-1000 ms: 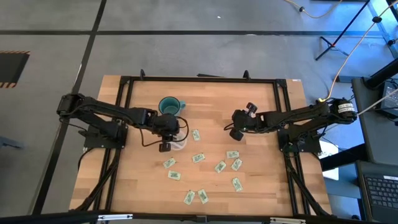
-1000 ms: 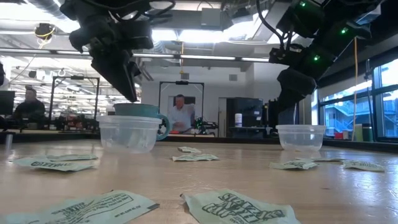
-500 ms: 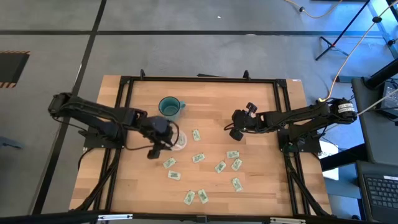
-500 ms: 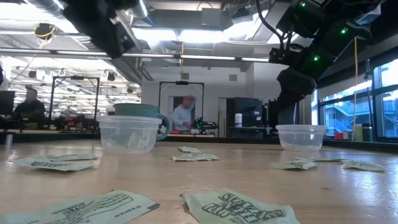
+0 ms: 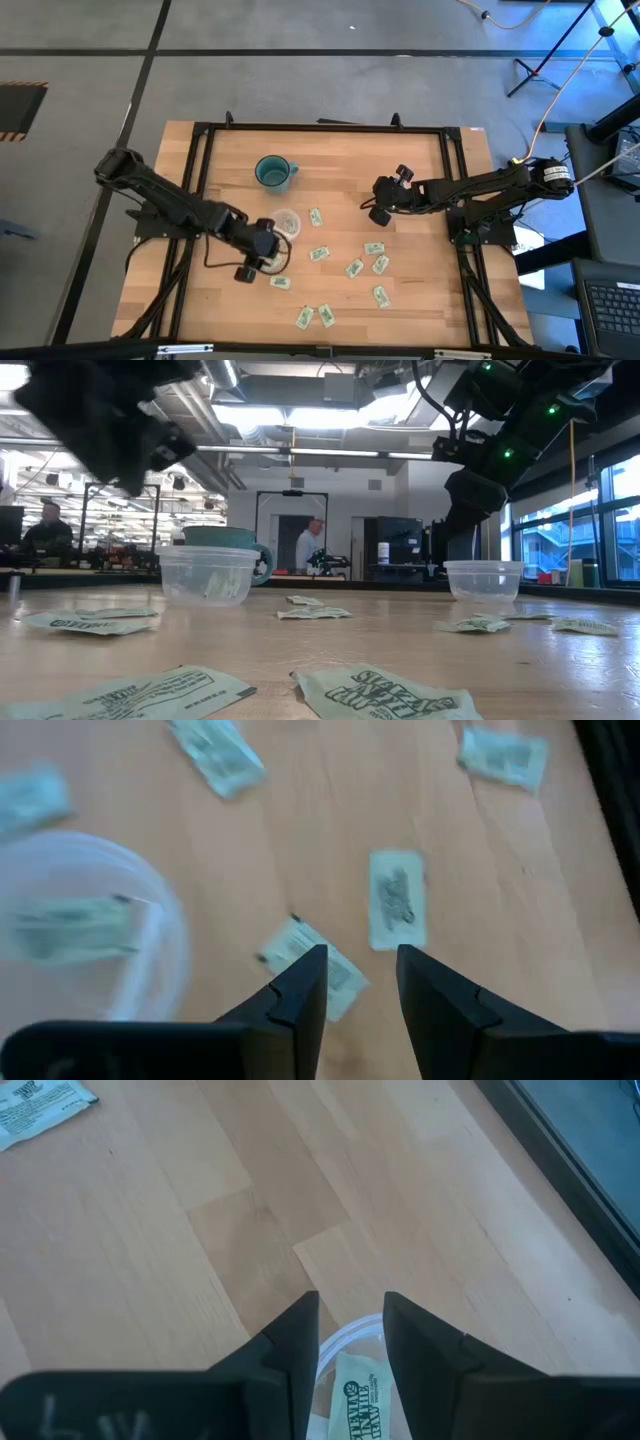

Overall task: Pick and place Stevia / Truvia into bins
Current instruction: Put the white stevia packet into the left transparent container

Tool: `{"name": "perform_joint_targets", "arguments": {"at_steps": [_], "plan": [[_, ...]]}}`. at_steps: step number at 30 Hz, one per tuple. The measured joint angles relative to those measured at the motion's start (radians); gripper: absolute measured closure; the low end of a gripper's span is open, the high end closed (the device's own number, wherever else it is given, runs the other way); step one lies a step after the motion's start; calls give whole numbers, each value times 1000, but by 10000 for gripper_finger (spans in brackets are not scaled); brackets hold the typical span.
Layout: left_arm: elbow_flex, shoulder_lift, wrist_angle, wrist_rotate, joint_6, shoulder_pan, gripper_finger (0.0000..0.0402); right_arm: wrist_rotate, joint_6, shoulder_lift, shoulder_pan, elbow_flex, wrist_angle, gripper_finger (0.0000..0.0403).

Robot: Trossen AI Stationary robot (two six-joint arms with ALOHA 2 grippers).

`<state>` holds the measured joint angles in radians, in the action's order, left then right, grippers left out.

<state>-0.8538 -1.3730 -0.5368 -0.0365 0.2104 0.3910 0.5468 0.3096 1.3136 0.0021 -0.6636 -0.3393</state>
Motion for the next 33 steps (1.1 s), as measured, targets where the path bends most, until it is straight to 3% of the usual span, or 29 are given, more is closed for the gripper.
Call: {"name": "perform_joint_targets", "arguments": {"at_steps": [10,33], "plan": [[0,-139,24,146,110,62,317,0,-2,0,0,0,-1,285],[-6,-328,8,116,213,85,330,0,-1,0,0,0,16,285]]}}
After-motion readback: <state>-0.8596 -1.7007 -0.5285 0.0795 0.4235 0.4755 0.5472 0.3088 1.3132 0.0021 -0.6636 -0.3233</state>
